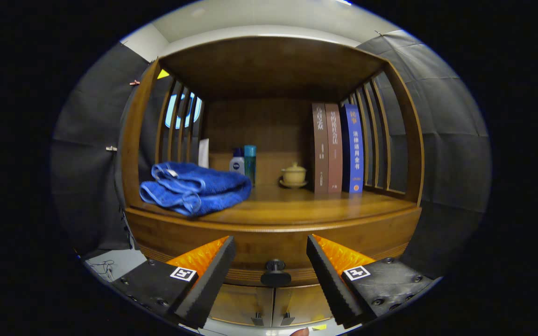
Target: Pull open the drawer, take out the items inside it, and place them on the countertop above the cabinet.
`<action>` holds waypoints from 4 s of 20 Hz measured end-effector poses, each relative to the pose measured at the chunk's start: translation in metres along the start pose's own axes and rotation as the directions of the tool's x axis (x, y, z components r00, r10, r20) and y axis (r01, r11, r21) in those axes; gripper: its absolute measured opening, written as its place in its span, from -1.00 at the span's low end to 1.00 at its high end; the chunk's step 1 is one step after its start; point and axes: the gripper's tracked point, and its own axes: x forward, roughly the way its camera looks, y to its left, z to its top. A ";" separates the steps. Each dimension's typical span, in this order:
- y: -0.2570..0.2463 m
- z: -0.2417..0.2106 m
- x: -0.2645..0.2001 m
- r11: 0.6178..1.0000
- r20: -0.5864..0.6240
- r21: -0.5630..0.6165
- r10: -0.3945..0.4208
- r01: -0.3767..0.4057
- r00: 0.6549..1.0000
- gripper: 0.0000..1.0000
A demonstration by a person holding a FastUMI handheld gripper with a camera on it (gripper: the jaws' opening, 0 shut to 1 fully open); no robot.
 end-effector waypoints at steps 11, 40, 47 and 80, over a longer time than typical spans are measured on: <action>-0.006 -0.042 0.019 0.999 -0.086 -0.022 -0.028 0.026 0.996 -0.06; -0.012 -0.052 -0.128 0.999 -0.118 0.031 0.019 -0.015 0.993 -0.25; -0.009 -0.052 -0.145 0.994 -0.162 -0.068 0.075 -0.087 0.984 0.74; -0.022 -0.059 0.029 0.999 -0.826 0.018 0.041 -0.046 0.563 0.11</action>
